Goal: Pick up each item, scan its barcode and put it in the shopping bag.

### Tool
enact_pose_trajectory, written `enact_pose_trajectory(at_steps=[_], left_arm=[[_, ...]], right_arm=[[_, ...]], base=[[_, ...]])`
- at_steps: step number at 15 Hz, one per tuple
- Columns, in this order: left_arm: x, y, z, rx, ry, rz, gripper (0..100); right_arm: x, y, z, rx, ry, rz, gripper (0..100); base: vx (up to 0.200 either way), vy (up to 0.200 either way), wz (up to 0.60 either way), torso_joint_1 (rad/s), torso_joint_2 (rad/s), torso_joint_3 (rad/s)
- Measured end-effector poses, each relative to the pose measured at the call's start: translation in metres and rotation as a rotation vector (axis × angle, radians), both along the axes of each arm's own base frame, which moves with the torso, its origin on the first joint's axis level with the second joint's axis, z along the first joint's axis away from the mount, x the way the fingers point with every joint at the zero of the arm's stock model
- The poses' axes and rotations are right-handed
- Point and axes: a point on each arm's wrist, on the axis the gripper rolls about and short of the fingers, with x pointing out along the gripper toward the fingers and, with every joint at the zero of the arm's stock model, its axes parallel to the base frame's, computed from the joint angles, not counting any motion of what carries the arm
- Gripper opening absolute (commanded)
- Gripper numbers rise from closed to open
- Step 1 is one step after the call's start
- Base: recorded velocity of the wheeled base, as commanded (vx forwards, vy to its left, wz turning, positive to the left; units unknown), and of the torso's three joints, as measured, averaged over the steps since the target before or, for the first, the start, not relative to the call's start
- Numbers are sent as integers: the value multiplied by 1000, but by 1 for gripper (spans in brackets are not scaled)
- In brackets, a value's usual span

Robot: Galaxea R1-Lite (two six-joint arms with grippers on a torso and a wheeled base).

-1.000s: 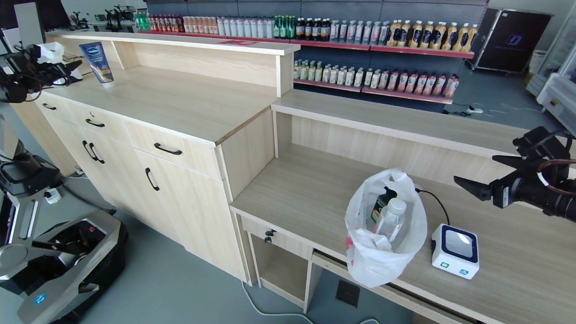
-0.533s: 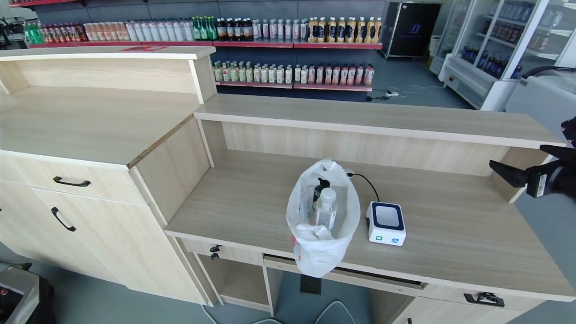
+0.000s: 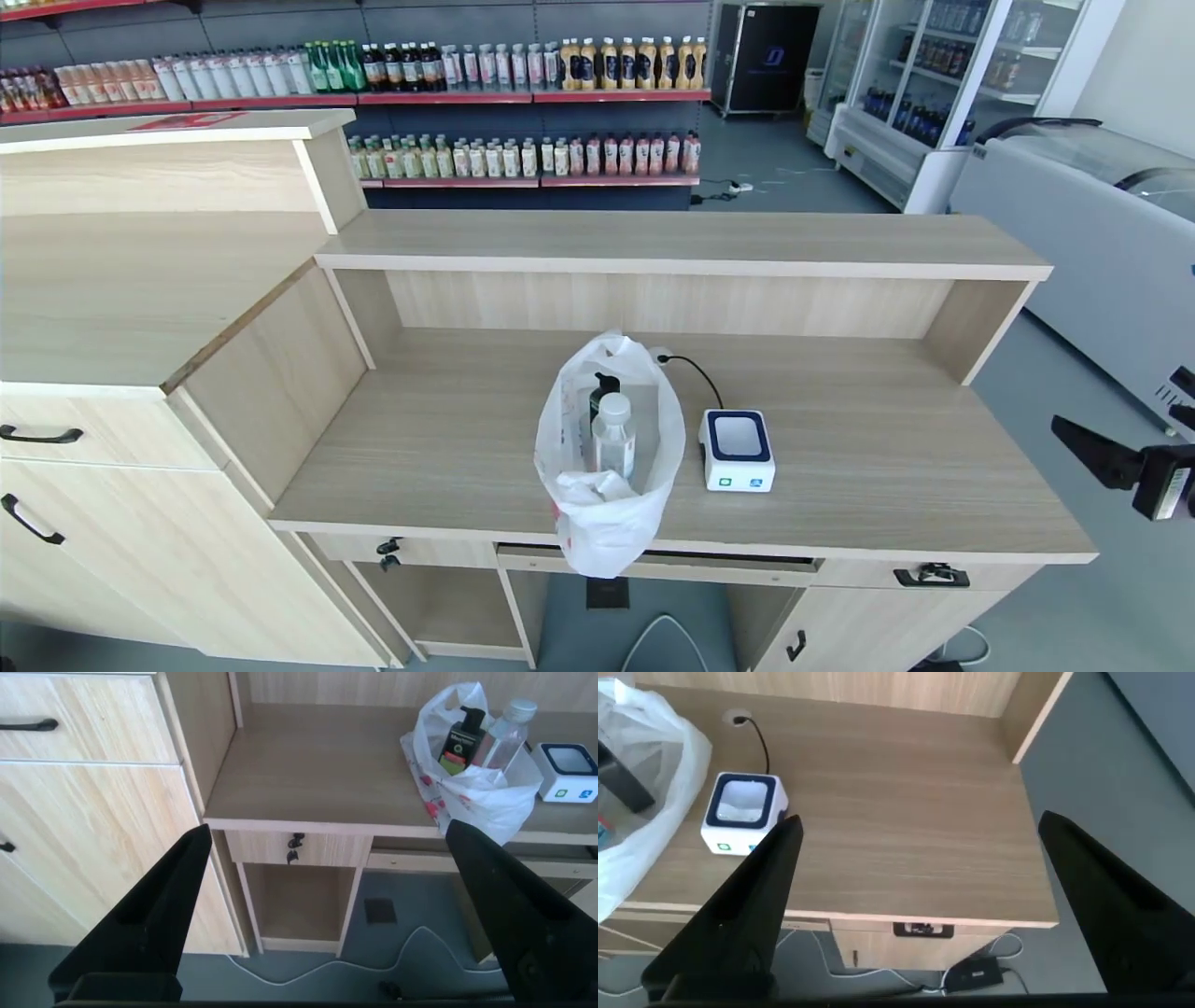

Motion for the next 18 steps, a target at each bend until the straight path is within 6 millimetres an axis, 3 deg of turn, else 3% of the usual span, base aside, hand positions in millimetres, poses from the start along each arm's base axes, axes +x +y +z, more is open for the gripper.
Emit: enact_pose_trajectory(at_steps=[5,11,14,18], left_arm=[[0,0,0,0,0,0,100],[0,0,0,0,0,0,100],[0,0,0,0,0,0,100],[0,0,0,0,0,0,100]], right_arm=[[-78,27,-30,98,47,38,100],[-153,43,-65,105,23,109,100],[-173,44,-77,96,-68,178,100],[-182,44,-80,112,-162,218,100]], base=[[0,0,0,0,0,0],[0,0,0,0,0,0],[0,0,0,0,0,0],[0,0,0,0,0,0]])
